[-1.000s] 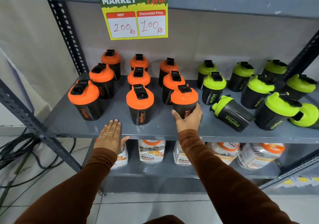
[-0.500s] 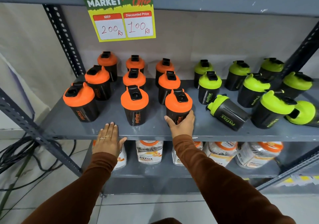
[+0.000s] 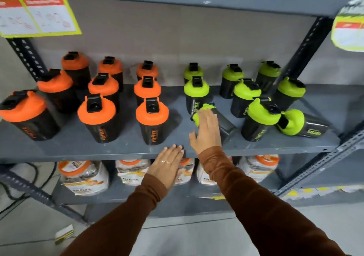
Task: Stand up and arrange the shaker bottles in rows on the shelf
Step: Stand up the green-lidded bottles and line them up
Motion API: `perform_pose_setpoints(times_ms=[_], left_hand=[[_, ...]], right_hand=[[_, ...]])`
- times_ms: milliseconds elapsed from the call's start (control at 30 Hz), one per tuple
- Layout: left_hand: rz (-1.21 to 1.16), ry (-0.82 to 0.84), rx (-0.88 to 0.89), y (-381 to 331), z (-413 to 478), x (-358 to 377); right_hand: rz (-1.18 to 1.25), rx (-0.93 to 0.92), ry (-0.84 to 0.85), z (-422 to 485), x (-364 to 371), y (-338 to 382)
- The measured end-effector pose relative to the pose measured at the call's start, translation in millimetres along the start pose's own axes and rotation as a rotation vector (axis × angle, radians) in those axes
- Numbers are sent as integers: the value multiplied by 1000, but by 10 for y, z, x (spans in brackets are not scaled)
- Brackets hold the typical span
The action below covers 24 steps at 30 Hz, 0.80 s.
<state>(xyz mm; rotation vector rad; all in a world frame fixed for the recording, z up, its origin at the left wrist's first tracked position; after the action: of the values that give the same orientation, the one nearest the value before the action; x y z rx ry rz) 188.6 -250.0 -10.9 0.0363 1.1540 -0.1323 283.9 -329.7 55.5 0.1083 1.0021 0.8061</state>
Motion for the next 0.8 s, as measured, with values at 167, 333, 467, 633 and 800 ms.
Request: perform_pose_setpoints(times_ms=[167,333,467,633,800], left_hand=[[18,122,-146,-143,455,325],[27,139,-239,-84,478,480],[-6,111,-236,-94,486,482],[-42,48,-243,-126,484,418],[28,108,-260,-74,462,535]], right_hand=[[-353,190,182,252,-8,-498],[-418,158,214,266,32,-592],[-237,148,168,266,10,-639],[406,407,78,273,11,-713],[616,536,100,91,94,-829]])
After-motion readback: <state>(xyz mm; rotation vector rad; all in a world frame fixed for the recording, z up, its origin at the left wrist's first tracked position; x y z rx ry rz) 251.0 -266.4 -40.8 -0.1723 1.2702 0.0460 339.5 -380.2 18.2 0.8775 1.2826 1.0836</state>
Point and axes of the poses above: each hand's wrist, its own z-axis towards the middle knuckle, its own x-axis out of the palm, y = z × x, the point moved 6 cm from there along z, towards the middle knuckle, and after that the axes turned 8 degrees about -y, right-handed, at the moved point
